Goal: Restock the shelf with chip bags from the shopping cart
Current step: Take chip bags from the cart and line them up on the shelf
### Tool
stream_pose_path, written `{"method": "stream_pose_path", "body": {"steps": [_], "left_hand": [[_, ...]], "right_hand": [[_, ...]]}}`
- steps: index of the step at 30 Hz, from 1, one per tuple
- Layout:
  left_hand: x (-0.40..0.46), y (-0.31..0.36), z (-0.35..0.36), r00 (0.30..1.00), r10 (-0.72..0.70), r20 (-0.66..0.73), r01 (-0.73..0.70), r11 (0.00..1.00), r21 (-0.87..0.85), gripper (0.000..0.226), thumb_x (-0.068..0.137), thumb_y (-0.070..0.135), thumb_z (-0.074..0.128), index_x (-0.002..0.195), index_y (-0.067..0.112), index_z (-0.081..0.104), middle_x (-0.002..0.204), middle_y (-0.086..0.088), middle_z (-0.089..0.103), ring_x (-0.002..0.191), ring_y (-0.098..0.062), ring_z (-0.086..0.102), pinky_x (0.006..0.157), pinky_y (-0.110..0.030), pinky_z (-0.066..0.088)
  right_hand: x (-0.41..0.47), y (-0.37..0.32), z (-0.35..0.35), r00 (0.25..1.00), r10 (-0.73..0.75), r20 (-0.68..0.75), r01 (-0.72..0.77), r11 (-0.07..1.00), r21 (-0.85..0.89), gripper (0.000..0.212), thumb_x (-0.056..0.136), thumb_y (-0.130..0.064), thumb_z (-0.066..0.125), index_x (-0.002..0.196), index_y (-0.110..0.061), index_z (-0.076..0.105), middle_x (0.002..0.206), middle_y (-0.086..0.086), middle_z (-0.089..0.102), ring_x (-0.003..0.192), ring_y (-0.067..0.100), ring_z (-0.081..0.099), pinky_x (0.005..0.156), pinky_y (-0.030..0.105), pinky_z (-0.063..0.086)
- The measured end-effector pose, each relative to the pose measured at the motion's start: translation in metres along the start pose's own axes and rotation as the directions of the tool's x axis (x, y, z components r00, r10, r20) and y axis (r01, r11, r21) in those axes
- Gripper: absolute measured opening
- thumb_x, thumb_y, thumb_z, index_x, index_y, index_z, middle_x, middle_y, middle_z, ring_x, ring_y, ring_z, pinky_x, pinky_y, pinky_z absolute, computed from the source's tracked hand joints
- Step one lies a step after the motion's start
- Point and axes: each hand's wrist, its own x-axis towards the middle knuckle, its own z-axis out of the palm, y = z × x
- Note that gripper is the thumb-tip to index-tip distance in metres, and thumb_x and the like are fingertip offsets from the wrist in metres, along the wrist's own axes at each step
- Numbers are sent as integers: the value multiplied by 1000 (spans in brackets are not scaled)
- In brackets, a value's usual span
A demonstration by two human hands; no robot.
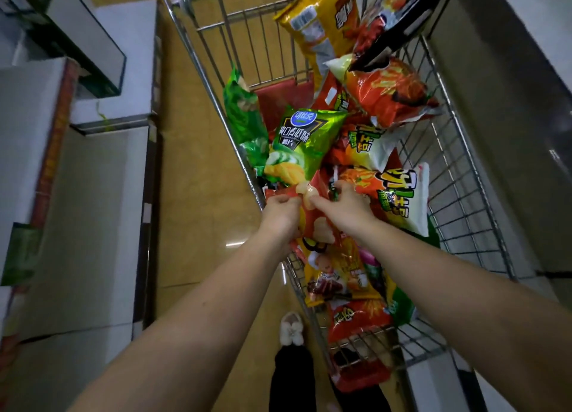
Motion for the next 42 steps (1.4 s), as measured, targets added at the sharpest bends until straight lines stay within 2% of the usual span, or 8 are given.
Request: {"method": "stream_pose_path", "body": {"steps": [6, 10, 14, 19, 21, 24, 36, 42], "left_hand": [[8, -6, 5, 999, -26, -30, 29, 995, 91, 40, 96, 27, 49, 133, 12, 45, 119, -9, 57, 95, -24, 57, 81, -37, 51], [6, -5, 7, 999, -42, -23, 43, 997, 62, 37, 98, 24, 44, 132, 11, 43, 97, -4, 54, 81, -19, 54, 70, -29, 47], [2, 3, 14, 999, -16, -30, 18, 999, 40, 23, 99, 19, 42, 118, 10, 51, 83, -5, 55, 67, -15, 52, 62, -25, 41], [-14, 13, 26, 962, -222, 159, 179, 953, 247, 38, 98, 41, 41, 81, 9, 54, 80, -7, 57, 75, -23, 56, 64, -28, 43], [-14, 14, 31, 944, -251, 213, 178, 933, 311, 52, 93, 56, 39, 97, 8, 58, 96, -10, 60, 93, -28, 57, 71, -33, 46], [-7, 15, 38, 968, -137, 209, 103, 981, 165, 63, 85, 59, 52, 128, 13, 49, 121, -9, 59, 102, -25, 58, 96, -44, 45], [20, 14, 41, 982, -76, 171, 97, 988, -117, 55, 82, 38, 68, 128, 14, 50, 121, -8, 63, 108, -24, 61, 88, -35, 51], [29, 19, 42, 998, 39, -47, -44, 993, -107, 88, 67, 38, 82, 137, 12, 36, 131, -9, 55, 115, -29, 56, 91, -40, 47]], "right_hand": [[24, 4, 19, 997, 5, 77, -9, 999, 46, 83, 80, -48, 65, 145, -15, 26, 140, 10, 45, 126, 30, 45, 101, 35, 39], [28, 16, 19, 997, 31, 73, -40, 993, 111, 52, 85, -36, 65, 129, -14, 50, 125, 8, 59, 113, 28, 55, 95, 38, 46], [25, 27, -7, 999, 21, 28, -30, 921, 388, 31, 83, -26, 67, 113, -17, 60, 109, 8, 66, 96, 25, 63, 85, 36, 52], [23, 44, -42, 973, 205, 108, -205, 547, 811, 34, 82, -24, 66, 113, -11, 61, 95, 11, 69, 83, 27, 66, 79, 39, 54], [20, 47, -49, 963, 206, 176, -244, 378, 893, 31, 85, -24, 60, 113, -9, 61, 96, 12, 69, 83, 26, 64, 74, 36, 53], [13, 54, -53, 958, 134, 255, -281, 245, 928, 15, 91, -23, 50, 94, -13, 61, 73, 7, 71, 76, 23, 63, 66, 34, 50], [13, 63, -53, 959, 78, 273, -283, 230, 931, 14, 90, -17, 49, 94, -18, 62, 85, 7, 69, 85, 24, 61, 79, 38, 50], [20, 63, -58, 954, 76, 291, -301, 283, 911, 14, 89, -17, 50, 97, -17, 62, 83, 7, 70, 84, 24, 62, 76, 37, 51]]}}
